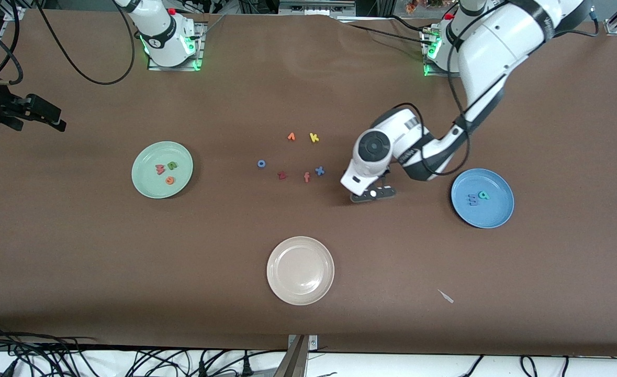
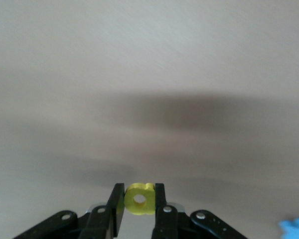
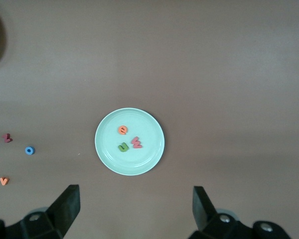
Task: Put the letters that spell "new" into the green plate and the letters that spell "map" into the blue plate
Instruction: 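Carry the yellow a to the blue plate with the left gripper, then open the left gripper to drop the a onto the blue plate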
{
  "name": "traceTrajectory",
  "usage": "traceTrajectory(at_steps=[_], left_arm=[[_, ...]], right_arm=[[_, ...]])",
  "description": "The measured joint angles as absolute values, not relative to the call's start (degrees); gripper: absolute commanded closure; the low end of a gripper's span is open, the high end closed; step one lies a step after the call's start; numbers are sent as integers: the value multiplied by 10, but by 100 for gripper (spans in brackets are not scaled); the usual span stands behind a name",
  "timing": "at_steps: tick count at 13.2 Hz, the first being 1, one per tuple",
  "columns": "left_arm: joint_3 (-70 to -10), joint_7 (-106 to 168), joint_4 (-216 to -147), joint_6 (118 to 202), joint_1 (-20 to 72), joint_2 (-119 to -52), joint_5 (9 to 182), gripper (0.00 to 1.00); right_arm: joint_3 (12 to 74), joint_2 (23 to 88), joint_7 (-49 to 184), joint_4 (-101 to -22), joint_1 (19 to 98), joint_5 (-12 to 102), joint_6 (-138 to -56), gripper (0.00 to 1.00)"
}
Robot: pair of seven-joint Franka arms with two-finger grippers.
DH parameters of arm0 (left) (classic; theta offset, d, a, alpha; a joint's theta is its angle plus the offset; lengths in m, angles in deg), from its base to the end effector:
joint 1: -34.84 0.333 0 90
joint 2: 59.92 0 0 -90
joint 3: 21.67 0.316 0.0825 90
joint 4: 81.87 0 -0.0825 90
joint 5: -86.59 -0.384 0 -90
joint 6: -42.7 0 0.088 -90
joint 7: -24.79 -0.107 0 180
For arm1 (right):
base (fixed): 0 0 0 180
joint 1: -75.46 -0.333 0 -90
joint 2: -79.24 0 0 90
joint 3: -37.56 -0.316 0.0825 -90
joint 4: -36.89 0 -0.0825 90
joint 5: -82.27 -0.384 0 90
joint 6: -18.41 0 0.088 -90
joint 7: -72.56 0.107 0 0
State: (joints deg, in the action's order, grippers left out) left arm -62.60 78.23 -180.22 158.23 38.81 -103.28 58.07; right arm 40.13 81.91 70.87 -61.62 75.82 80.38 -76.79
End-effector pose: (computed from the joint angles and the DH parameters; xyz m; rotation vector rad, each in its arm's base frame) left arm 0.5493 -0.3289 0.2120 -3.0042 -0.1368 0.3176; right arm 0.5443 -0.0251 0.5876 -3.1060 0.0384 0.0152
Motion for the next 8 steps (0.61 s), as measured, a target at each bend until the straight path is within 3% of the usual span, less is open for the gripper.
traceTrajectory(at_steps=[8], left_arm=[[-626,353,-1757,1428,570,-1026,584,73]], right_arm=[[432,819,709,-616,759,804,-754,0]])
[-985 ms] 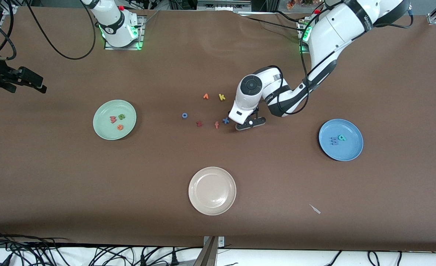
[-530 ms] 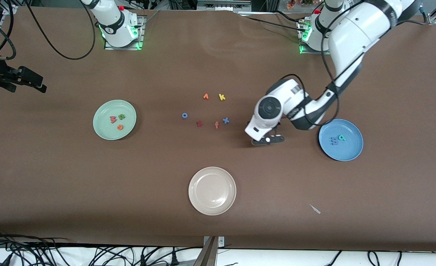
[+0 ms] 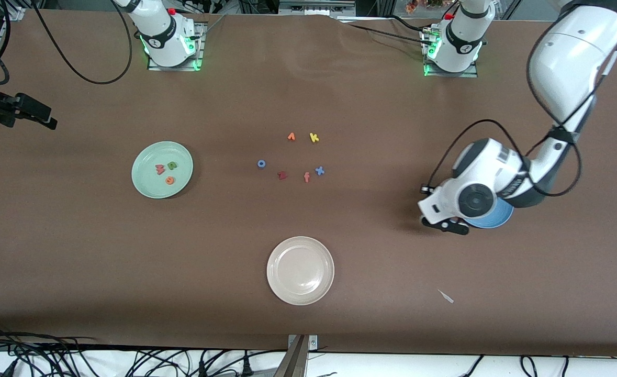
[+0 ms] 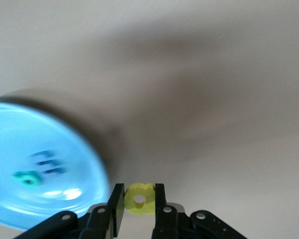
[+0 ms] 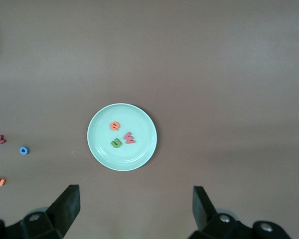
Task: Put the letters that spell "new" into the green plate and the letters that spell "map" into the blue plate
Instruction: 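Open the left gripper to drop the a onto the blue plate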
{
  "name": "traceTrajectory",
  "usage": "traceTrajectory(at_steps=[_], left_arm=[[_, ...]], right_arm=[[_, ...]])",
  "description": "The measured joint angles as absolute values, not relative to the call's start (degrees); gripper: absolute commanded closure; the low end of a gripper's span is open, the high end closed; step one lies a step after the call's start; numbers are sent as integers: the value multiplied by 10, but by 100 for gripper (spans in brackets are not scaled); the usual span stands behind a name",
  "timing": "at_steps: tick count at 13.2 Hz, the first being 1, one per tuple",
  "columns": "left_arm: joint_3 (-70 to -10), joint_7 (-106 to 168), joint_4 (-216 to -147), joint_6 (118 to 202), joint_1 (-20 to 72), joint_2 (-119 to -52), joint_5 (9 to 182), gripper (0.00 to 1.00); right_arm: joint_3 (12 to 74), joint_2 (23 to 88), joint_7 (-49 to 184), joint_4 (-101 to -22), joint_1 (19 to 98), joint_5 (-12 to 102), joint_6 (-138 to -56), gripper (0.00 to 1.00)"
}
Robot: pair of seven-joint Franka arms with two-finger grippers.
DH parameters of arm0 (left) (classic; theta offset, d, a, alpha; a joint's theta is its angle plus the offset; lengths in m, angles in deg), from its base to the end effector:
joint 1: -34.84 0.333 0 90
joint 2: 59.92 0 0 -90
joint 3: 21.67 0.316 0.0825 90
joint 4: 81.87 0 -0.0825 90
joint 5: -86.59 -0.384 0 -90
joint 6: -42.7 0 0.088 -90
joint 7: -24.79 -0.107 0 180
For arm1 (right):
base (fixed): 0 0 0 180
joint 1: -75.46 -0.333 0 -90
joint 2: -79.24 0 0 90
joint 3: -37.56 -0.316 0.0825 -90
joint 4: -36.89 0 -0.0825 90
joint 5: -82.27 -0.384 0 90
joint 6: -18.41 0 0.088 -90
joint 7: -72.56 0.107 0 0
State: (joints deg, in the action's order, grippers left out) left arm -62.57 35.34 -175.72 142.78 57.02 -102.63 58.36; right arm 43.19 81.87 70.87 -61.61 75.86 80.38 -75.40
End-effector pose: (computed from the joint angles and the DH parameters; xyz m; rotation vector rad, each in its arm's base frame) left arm 0.6215 -0.1156 0.2318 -2.9592 0.4620 0.6343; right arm 0.5397 -0.0548 0.5851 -3.0991 0.1215 0.0521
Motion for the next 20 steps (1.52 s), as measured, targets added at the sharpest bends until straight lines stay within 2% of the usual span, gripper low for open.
traceTrajectory(at_steps=[2,3,5,11,16,20], left_arm=[[-622,263,-1757,1418,605,-1026,584,71],[-620,227,-1757,1417,618,-1026,583,59],[-605,171,-1759,1416,629,-1026,576,0],[-595,139,-1753,1415,637,-1029,573,0],[-596,139,-1740,1391,640,-996,573,0],[-596,139,-1694,1345,648,-981,577,0]], right_arm=[[436,819,709,-616,759,804,-754,0],[436,819,709,-616,758,804,-754,0],[436,819,709,-616,757,804,-751,0],[431,819,709,-615,745,804,-746,0],[430,819,709,-615,739,804,-746,0],[430,819,709,-615,739,804,-745,0]])
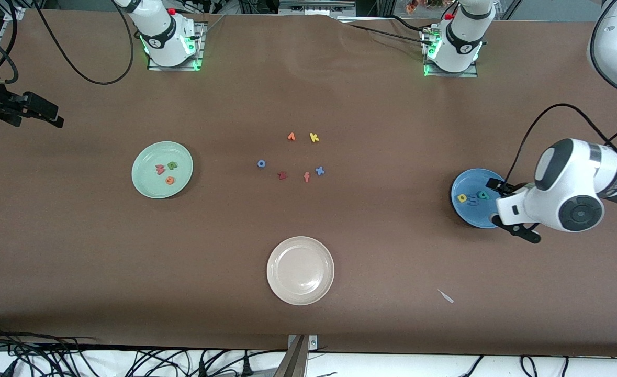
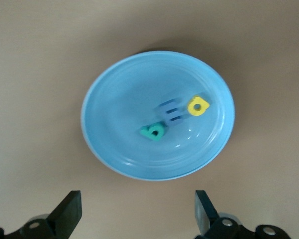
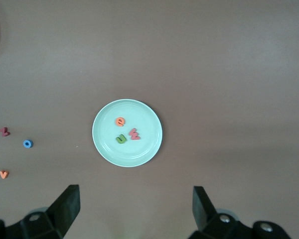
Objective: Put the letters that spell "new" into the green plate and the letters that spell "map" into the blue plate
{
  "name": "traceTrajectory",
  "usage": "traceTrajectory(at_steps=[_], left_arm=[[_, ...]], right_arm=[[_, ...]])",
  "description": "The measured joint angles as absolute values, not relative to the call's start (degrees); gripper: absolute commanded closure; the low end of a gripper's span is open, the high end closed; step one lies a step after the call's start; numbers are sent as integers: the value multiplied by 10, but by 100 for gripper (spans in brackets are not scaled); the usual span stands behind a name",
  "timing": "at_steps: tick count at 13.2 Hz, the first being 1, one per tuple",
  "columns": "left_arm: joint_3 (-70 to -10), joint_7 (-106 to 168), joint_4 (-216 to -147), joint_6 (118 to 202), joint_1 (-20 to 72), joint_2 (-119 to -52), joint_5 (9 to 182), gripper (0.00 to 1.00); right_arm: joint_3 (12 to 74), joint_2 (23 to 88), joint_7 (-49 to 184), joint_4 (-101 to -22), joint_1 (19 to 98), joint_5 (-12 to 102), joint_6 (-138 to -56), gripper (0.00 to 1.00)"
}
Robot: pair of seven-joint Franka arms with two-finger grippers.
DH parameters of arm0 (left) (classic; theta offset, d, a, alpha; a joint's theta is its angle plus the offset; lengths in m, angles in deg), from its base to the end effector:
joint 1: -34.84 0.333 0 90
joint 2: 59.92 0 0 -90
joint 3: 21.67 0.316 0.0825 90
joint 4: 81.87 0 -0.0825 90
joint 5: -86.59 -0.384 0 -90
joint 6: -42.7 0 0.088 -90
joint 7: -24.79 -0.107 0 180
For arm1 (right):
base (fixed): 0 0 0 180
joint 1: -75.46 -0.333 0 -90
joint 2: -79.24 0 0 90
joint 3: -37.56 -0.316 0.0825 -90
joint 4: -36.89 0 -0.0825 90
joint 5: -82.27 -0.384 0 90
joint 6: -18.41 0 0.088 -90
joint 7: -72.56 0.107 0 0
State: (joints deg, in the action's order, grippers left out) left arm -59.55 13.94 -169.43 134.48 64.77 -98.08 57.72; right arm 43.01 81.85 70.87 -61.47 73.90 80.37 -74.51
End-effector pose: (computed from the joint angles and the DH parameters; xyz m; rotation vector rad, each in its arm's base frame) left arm 0.6474 0.0234 0.2994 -2.9227 0.6576 0.6673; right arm 0.5399 -0.0344 0.5848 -3.1003 0.0631 0.0740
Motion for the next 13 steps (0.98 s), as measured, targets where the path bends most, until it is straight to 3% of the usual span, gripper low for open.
traceTrajectory(at_steps=[2,6,8,13], left_arm=[[-573,144,-1679,1341,646,-954,635,0],[-390,144,-1680,1335,544,-840,836,0],[-329,146,-1688,1334,486,-787,855,0],[-269,184,-1701,1334,408,-679,885,0]], right_arm=[[431,818,709,-615,739,804,-745,0],[430,818,709,-614,739,804,-744,0],[430,818,709,-614,739,804,-744,0],[430,818,709,-614,739,804,-744,0]])
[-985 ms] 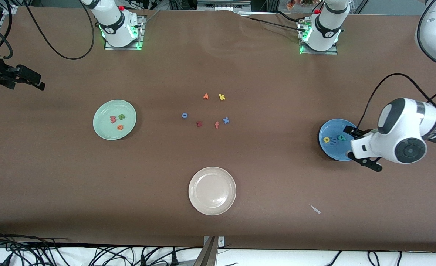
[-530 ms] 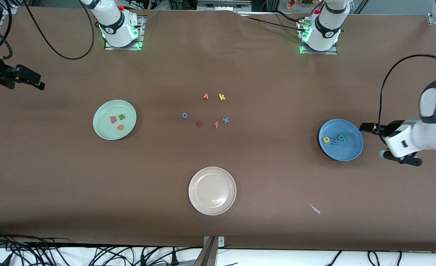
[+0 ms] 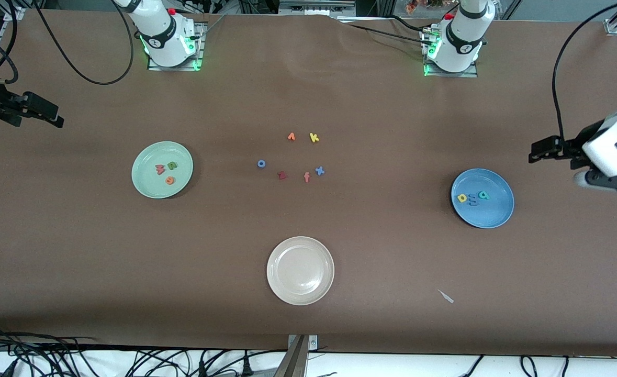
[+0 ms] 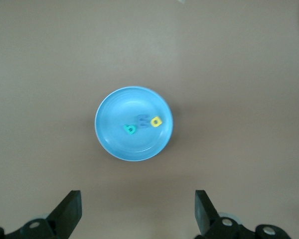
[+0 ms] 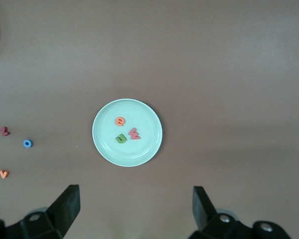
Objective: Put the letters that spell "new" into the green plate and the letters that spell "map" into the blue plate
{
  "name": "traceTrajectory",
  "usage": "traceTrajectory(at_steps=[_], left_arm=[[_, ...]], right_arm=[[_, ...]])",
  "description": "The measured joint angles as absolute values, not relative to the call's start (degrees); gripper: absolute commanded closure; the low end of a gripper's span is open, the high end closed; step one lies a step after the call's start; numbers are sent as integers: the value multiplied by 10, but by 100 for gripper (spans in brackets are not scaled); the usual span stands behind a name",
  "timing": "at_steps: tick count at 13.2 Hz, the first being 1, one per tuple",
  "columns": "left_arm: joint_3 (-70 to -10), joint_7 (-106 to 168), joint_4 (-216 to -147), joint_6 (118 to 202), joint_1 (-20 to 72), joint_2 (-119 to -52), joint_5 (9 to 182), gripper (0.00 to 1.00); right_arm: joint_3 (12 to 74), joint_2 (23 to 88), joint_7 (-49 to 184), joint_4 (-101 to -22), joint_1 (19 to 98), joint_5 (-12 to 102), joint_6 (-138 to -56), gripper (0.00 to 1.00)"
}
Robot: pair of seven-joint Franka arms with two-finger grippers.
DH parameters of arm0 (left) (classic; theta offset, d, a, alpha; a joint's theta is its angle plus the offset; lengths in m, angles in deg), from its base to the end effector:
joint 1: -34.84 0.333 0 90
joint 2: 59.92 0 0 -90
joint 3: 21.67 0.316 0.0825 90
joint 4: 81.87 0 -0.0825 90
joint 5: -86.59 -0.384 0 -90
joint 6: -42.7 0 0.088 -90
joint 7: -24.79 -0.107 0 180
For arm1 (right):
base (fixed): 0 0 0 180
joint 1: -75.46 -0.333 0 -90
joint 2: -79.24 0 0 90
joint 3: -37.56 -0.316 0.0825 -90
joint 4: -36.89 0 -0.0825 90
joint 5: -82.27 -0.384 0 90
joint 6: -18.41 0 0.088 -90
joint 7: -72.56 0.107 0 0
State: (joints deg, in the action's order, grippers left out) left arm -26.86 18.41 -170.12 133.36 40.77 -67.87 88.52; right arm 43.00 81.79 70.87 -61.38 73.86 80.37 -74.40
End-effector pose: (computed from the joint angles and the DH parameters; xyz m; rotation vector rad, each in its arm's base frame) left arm 0.5932 0.0075 0.5605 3.0826 -0.1483 -0.1437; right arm 0.5401 -0.0339 0.5848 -3.1003 0.0617 0.0762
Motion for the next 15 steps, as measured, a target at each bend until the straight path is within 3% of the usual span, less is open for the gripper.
traceTrajectory(at_steps=[5,15], left_arm=[[-258,201,-1703,1334,381,-619,889,0],[-251,201,-1711,1335,381,-621,889,0]], right_arm=[[430,818,709,-614,738,804,-744,0],[429,818,709,-614,738,804,-744,0]])
